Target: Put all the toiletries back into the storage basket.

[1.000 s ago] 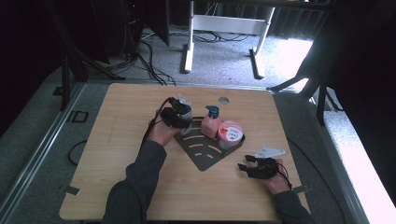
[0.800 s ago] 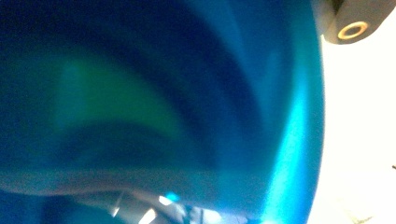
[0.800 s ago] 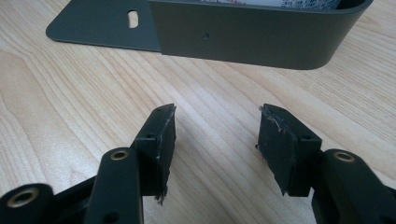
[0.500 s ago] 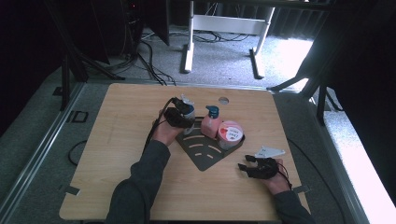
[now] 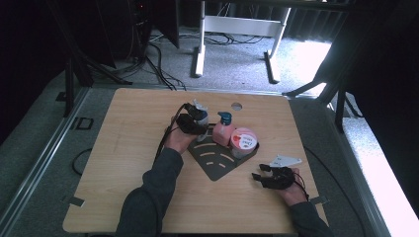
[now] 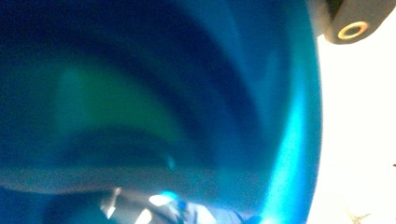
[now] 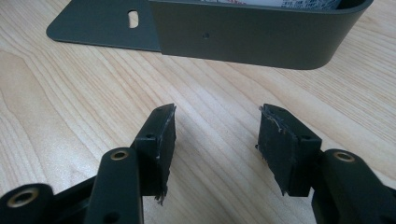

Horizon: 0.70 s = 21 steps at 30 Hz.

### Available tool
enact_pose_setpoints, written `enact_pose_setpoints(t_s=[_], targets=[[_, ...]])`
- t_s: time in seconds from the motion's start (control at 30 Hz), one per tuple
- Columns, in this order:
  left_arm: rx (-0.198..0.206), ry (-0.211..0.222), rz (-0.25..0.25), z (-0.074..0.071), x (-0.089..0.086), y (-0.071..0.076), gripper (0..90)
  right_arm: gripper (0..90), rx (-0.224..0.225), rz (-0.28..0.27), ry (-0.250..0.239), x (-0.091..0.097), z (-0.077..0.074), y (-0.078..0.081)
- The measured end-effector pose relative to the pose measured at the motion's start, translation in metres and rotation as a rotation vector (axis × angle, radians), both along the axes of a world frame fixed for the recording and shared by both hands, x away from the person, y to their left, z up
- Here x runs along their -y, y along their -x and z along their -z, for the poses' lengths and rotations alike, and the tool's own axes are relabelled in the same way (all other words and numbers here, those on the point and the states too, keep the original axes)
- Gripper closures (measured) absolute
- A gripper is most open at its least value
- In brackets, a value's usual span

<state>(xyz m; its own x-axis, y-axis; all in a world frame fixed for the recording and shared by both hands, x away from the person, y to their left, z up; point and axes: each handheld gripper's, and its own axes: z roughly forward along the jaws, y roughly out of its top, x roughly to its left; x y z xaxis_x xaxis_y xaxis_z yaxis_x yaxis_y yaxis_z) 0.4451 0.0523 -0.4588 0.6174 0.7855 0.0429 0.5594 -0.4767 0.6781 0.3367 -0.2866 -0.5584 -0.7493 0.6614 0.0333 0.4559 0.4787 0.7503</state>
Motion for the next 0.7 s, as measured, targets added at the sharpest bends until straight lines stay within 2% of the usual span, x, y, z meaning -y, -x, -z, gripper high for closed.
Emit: enact_pose_setpoints(t_s=[0.2,0.7], targets=[[0.007,0.01,-0.015,0.002,0.001,-0.003,55.0,46.0,0.0,0.0,0.0,0.0,0.0,0.0],[0.005,0.01,-0.006,0.007,0.018,-0.012,55.0,46.0,-0.001,-0.002,-0.003,0.0,0.0,0.0]])
